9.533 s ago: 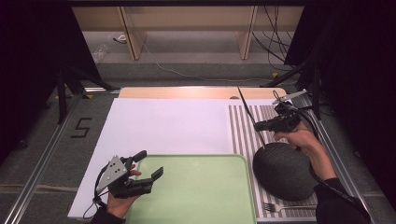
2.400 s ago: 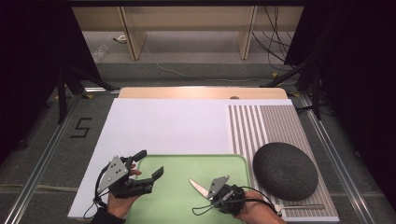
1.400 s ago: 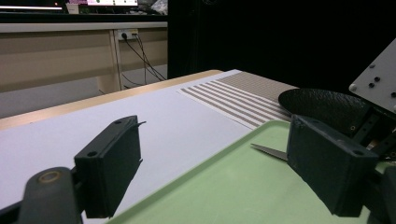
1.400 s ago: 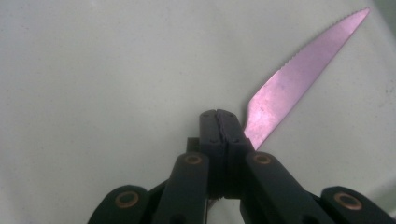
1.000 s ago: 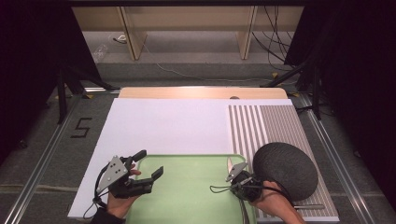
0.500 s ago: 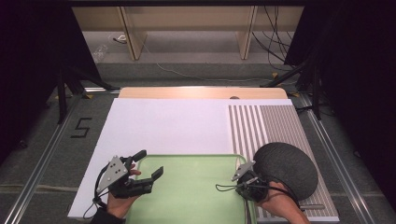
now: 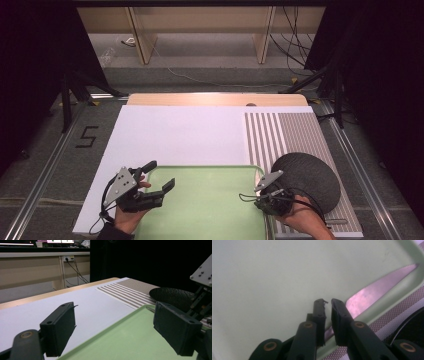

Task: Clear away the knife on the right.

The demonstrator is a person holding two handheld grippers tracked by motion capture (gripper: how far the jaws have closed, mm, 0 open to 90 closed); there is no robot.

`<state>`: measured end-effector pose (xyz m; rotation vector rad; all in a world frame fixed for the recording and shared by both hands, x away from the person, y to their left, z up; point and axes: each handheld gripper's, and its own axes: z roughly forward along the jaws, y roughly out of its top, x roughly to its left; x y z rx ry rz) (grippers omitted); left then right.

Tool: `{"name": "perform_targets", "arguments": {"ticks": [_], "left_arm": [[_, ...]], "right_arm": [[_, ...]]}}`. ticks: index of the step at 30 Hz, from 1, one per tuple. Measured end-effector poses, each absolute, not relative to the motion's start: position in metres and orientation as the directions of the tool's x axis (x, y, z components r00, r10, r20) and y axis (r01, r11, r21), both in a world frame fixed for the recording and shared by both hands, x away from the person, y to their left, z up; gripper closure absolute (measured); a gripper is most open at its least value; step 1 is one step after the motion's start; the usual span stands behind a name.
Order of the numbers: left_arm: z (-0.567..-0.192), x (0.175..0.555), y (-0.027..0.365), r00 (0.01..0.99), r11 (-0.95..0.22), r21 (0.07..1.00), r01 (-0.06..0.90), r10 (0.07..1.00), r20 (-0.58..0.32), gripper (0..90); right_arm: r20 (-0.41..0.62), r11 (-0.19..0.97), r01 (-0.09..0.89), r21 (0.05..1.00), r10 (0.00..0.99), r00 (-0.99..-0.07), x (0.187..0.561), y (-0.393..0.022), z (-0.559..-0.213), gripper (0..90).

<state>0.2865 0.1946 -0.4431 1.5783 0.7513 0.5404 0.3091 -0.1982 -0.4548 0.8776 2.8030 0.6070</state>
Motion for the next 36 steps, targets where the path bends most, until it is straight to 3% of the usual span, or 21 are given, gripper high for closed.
{"name": "perform_targets", "arguments": {"ticks": [9,17,26,36], "left_arm": [[-0.443,0.287,0.195,0.678,-0.042,0.986,0.162,0.73,-0.08,17.6],[-0.443,0.287,0.195,0.678,-0.044,0.986,0.16,0.731,-0.078,17.6],[-0.443,0.287,0.195,0.678,-0.044,0.986,0.161,0.731,-0.078,17.6],[-0.443,0.286,0.195,0.677,-0.042,0.986,0.16,0.732,-0.078,17.6]], "right_arm": [[0.095,0.626,0.533,0.569,0.594,-0.799,0.31,-0.205,-0.44,68.6],[0.173,0.544,0.534,0.648,0.578,-0.798,0.31,-0.21,-0.432,58.0],[0.241,0.429,0.557,0.712,0.595,-0.767,0.307,-0.22,-0.424,44.2],[0.285,0.316,0.567,0.761,0.621,-0.73,0.301,-0.231,-0.416,37.4]]}}
